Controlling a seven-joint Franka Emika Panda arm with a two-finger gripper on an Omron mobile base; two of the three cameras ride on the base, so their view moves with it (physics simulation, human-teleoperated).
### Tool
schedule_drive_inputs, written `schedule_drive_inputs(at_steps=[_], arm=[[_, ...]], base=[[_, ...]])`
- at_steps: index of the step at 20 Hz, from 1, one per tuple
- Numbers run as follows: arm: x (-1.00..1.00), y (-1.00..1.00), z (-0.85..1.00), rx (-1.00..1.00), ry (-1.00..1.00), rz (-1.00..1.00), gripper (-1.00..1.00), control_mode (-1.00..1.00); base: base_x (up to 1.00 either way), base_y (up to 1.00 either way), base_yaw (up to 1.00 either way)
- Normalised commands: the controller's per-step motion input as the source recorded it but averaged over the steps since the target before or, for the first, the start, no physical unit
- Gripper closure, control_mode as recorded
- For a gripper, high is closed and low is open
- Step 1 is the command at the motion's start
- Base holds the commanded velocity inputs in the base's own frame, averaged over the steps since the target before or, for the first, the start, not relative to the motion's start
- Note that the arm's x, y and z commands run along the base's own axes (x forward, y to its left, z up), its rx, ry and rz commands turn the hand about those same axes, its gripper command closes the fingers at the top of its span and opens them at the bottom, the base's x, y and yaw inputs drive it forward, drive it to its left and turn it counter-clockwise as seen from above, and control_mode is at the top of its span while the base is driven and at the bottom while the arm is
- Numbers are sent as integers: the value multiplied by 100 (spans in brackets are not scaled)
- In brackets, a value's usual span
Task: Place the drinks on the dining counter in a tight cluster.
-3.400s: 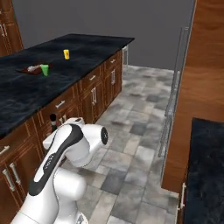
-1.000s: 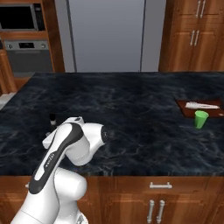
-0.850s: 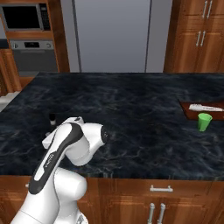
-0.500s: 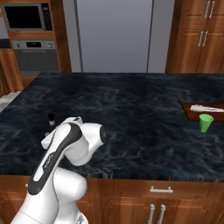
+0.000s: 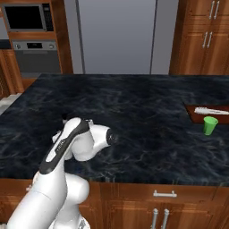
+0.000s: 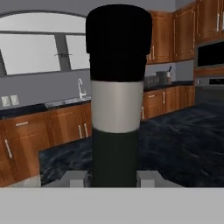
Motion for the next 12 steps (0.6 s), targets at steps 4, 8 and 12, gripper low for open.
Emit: schedule_drive_inputs(at_steps=[4,8,12], arm=[[89,-32,-12,0,6,15,100,-100],[81,-17,-20,-2,0,28,100,-100],[66,-15,-32,-1,-9,35,100,-100]], base=[[0,0,0],[0,0,0],[0,0,0]])
